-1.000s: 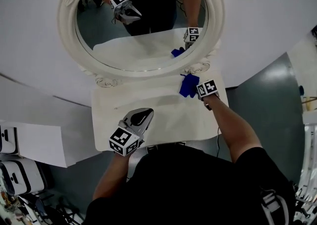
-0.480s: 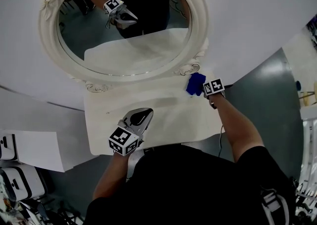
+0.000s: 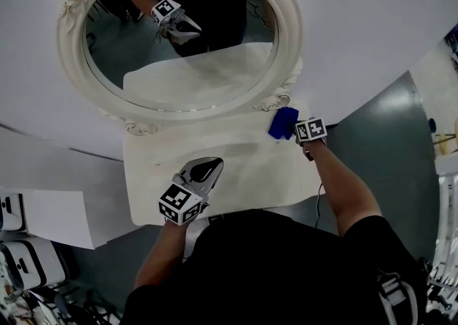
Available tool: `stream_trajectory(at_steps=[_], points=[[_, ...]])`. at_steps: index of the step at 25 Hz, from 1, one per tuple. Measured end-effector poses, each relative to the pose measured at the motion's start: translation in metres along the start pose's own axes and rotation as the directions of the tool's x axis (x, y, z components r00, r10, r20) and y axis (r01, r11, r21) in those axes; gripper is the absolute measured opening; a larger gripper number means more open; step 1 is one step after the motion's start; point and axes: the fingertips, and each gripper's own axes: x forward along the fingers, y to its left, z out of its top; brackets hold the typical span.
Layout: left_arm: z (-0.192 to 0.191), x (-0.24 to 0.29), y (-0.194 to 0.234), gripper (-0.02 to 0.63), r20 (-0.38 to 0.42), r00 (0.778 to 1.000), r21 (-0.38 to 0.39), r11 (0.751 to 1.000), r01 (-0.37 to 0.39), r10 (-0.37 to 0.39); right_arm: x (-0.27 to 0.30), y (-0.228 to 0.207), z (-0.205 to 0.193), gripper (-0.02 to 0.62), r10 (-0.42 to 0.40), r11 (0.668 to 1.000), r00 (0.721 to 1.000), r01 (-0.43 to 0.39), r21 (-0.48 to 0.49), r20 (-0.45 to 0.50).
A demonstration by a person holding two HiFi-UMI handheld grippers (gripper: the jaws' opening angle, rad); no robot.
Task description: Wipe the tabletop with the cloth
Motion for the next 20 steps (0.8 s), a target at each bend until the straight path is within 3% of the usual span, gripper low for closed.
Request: stream_trajectory(at_steps=[8, 20], points=[[0.003, -0.021, 0.002, 0.012, 0.001, 1.000, 0.021, 1.000, 0.004, -0.004, -0.033, 0.041, 0.027, 0.014, 0.056, 0.998, 0.984, -0.055, -0.009, 0.171], [0.011, -0.063, 0.007, 0.012, 0.011, 1.000, 0.069, 0.998, 0.009, -0.010, -0.112, 0.108, 0.081, 0.014, 0.076, 0.994, 0.930, -0.044, -0.097, 0.359]])
